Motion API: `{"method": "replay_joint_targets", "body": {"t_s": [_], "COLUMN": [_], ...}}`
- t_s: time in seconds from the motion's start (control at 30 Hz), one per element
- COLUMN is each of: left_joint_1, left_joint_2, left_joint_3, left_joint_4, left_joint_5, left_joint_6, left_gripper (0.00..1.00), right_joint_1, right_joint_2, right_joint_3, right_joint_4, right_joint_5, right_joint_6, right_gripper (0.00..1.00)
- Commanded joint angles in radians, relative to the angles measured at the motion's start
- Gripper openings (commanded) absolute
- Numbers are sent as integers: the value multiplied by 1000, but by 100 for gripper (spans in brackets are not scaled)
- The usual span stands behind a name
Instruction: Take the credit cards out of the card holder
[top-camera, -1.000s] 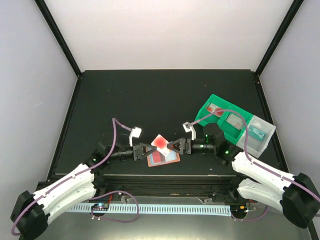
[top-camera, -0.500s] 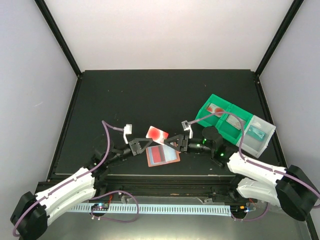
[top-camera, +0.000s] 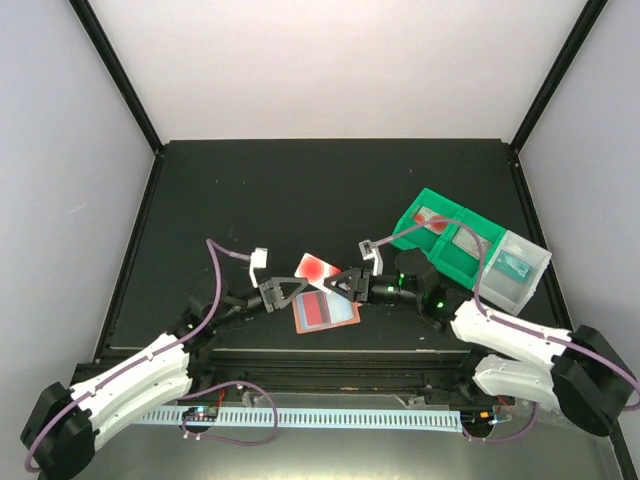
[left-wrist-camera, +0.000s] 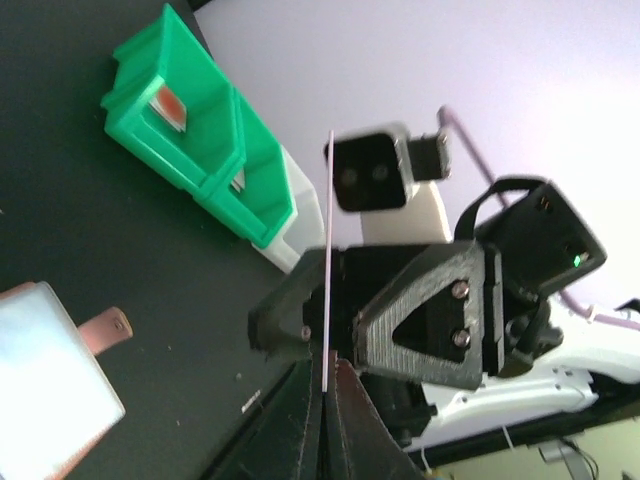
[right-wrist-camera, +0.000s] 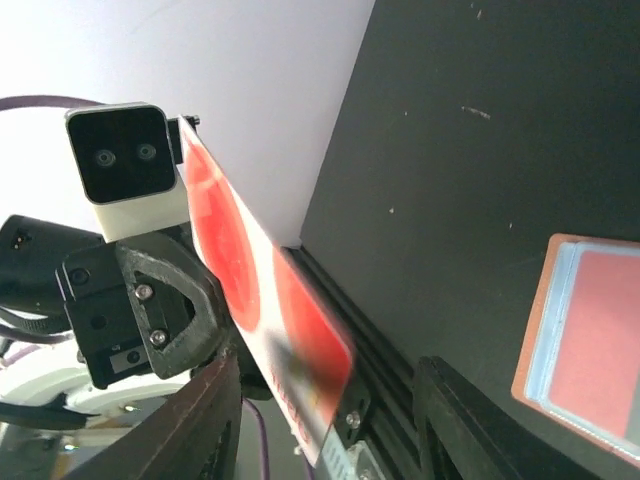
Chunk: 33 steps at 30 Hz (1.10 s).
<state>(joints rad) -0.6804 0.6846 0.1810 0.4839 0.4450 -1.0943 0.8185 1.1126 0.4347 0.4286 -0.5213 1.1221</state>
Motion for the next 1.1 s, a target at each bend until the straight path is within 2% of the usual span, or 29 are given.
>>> {"method": "replay_joint_targets", "body": {"t_s": [0.0, 0.07, 0.2, 0.4, 0.57, 0.67, 0.73, 0.9, 1.07], "left_joint_1": [-4, -4, -4, -5, -5, -5, -7, -10, -13], "left_joint_2": [-27, -31, -14, 62, 77, 87, 86, 72, 78], "left_joint_3": [101, 137, 194, 240, 241, 243, 241, 225, 202], "left_joint_4": [-169, -276, -439, -505, -531, -551, -561, -535, -474], "left_joint_5": [137, 174, 253, 453, 526, 550, 568, 578, 598], "left_joint_6": [165, 235, 341, 422, 458, 476, 489, 486, 460], "left_gripper": [2, 2, 2, 2, 2, 2, 1, 2, 2], "right_joint_1": [4, 2, 3, 2, 4, 5, 5, 4, 10], "right_joint_2": [-112, -156, -212, -224, -138, -92, -54, 29, 109], "right_joint_3": [142, 196, 284, 459, 564, 566, 569, 571, 558], "right_joint_4": [-442, -634, -888, -1072, -1129, -1082, -1066, -1009, -997], "right_joint_5": [74, 123, 164, 146, -4, -102, -147, -211, -277], "right_joint_6": [-339, -468, -661, -818, -922, -931, -936, -923, -947], "right_gripper": [52, 55, 56, 53, 48, 45, 45, 55, 50]}}
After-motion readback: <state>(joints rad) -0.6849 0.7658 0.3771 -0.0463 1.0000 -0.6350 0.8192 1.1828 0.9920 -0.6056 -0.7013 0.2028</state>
